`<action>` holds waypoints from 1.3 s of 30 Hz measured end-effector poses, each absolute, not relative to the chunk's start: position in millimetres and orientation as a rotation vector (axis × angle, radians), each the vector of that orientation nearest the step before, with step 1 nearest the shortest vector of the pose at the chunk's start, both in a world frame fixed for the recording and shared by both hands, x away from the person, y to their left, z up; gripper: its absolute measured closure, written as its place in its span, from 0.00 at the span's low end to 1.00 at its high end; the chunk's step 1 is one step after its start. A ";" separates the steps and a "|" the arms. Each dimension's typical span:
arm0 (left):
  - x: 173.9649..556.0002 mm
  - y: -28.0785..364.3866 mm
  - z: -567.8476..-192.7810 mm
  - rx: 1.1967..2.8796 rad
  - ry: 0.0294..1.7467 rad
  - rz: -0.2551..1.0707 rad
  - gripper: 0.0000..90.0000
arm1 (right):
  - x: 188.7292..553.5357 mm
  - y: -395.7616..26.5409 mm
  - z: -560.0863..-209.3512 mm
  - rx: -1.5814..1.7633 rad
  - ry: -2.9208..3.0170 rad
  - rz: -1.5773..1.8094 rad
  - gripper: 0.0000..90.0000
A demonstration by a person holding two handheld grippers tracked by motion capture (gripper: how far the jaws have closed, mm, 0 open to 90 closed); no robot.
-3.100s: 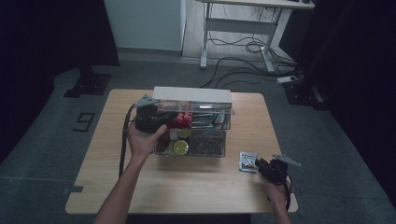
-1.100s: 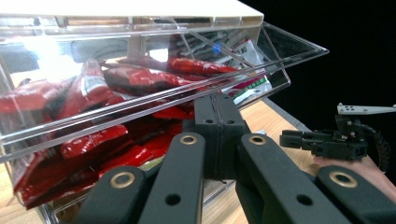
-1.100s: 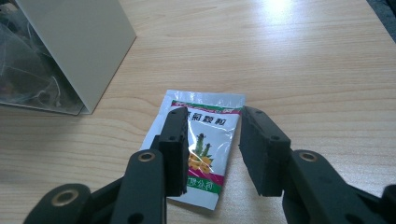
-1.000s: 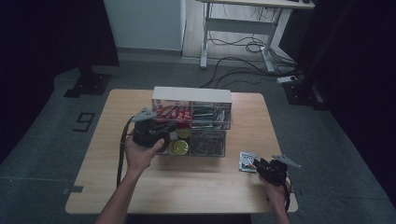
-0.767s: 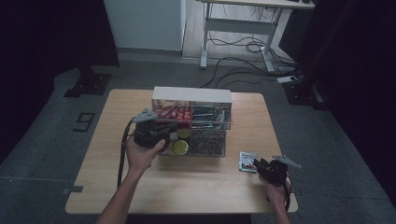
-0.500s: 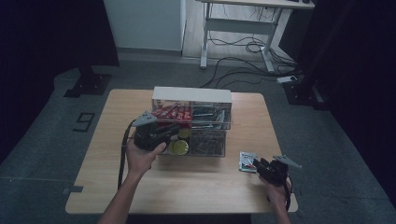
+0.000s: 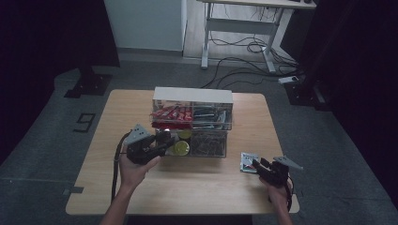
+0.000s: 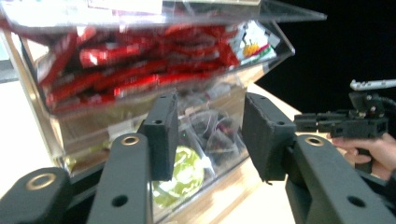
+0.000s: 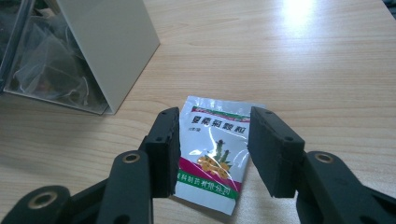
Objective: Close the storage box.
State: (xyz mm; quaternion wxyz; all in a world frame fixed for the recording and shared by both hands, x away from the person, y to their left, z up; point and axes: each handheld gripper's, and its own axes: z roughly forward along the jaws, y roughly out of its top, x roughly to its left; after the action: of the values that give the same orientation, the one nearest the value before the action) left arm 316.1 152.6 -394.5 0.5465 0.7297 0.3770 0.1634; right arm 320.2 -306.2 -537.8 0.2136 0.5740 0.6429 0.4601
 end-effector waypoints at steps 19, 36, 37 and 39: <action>300.2 182.0 -454.9 1.792 1.054 0.371 0.55 | 316.2 -294.4 -537.6 1.546 1.814 1.241 0.57; 304.8 196.2 -507.1 1.901 1.209 0.369 0.52 | 304.0 -295.4 -539.9 1.526 1.821 1.227 0.55; 307.0 196.6 -513.2 1.920 1.227 0.370 0.52 | 302.7 -295.6 -540.4 1.525 1.821 1.226 0.55; 308.2 197.2 -516.1 1.924 1.237 0.367 0.52 | 302.0 -296.0 -540.7 1.522 1.823 1.224 0.55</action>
State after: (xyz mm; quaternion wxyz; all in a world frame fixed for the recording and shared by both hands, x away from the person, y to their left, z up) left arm 308.2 197.2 -516.1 0.4010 0.7610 0.4890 0.1450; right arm 302.0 -296.0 -540.7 0.2329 0.5541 0.6635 0.4456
